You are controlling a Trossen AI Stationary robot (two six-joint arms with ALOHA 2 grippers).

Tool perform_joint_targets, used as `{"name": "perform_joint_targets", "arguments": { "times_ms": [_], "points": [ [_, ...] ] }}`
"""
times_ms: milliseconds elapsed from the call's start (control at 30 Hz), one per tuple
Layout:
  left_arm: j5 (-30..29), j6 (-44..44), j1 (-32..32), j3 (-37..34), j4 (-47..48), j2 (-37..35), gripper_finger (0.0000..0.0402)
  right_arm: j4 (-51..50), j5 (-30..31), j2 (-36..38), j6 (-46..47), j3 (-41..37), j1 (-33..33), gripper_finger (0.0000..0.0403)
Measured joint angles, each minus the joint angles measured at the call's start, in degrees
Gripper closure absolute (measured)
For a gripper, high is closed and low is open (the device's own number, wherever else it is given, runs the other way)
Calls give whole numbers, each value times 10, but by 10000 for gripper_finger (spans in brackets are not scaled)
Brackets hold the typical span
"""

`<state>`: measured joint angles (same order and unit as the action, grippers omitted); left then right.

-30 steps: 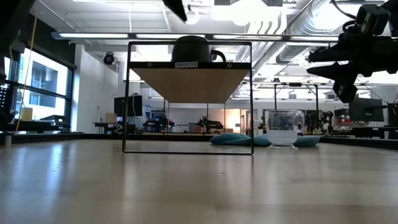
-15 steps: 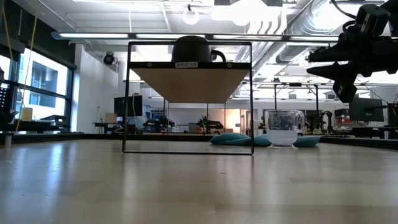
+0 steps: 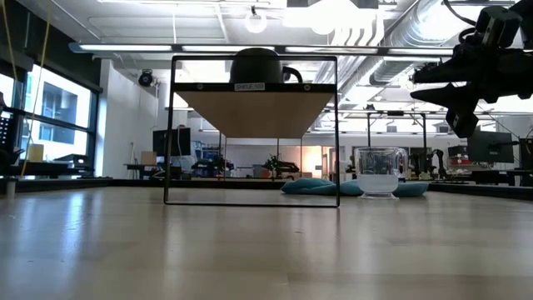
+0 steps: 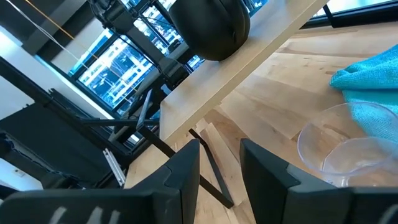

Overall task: Stack small to large cups/mugs on shelf
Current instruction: Put the transparent mug on the shelf

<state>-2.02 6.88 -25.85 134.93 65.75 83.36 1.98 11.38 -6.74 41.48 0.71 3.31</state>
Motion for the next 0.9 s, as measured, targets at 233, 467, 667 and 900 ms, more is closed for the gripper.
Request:
{"name": "perform_joint_targets", "arguments": {
  "times_ms": [233,467,667,900],
  "points": [
    [39,-52,0,0,4,-10,263,29,33,0,-17,-1,0,297],
    [39,-58,22,-21,-15,-13,263,137,61,0,-116,-1,0,297],
    [-27,-43,82,-106,-85,-48,263,187,61,0,-151,-1,0,297],
    [-84,-45,128,-293,-212,-137,263,192,59,0,-150,-1,0,297]
  ]
}}
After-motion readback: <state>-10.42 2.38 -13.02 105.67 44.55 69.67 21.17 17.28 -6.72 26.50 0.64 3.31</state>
